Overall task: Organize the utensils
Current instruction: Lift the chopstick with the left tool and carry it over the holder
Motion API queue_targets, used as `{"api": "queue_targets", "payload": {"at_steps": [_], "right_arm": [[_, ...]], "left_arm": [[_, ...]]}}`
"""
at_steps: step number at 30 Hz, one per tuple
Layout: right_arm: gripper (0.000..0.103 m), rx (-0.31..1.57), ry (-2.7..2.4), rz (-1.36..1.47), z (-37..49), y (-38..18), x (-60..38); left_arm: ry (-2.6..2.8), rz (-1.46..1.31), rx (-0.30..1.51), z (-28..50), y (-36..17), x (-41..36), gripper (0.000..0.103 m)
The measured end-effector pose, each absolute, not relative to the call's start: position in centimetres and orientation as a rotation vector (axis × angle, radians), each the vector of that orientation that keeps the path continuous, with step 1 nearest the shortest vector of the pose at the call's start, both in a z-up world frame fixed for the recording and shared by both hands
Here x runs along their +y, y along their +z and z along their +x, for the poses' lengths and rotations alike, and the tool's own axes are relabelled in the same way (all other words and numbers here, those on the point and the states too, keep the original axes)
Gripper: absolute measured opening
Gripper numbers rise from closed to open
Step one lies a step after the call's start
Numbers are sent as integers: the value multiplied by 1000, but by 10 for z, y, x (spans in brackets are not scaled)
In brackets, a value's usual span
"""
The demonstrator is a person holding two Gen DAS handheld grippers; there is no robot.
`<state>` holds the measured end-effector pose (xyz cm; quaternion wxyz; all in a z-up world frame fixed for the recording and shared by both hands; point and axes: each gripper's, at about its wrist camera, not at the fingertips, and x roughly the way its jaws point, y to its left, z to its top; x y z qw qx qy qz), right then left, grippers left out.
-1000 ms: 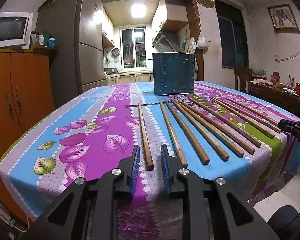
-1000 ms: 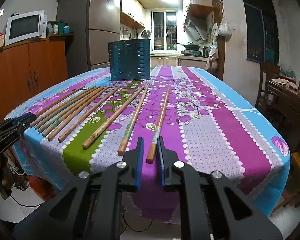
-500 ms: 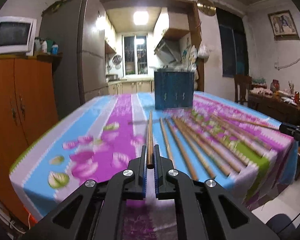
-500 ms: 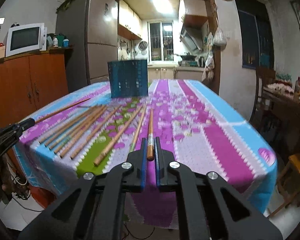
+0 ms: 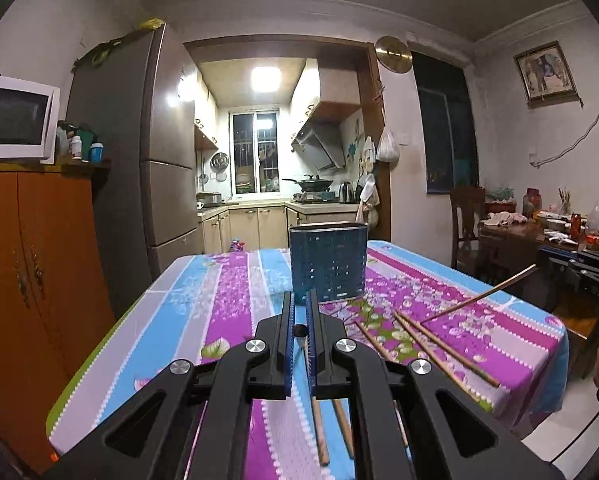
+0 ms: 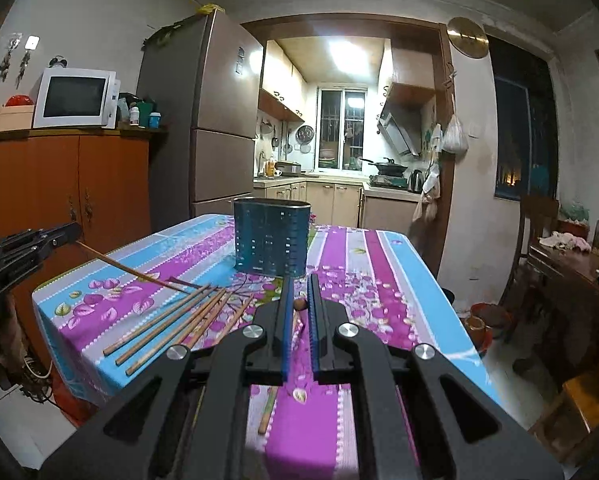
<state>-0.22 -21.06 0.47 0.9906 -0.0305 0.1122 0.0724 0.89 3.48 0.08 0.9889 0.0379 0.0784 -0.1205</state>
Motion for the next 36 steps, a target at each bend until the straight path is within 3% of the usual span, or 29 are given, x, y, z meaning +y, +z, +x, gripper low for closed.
{"api": "queue_targets", "payload": {"at_steps": [8,36], "right_arm": [[5,224,192,-105,30,43,-206],[5,305,295,-7,152,162,-229]], "left_arm": [[-281,114,104,33,46,19,7],[-337,92,182,156,170,-15,7]]}}
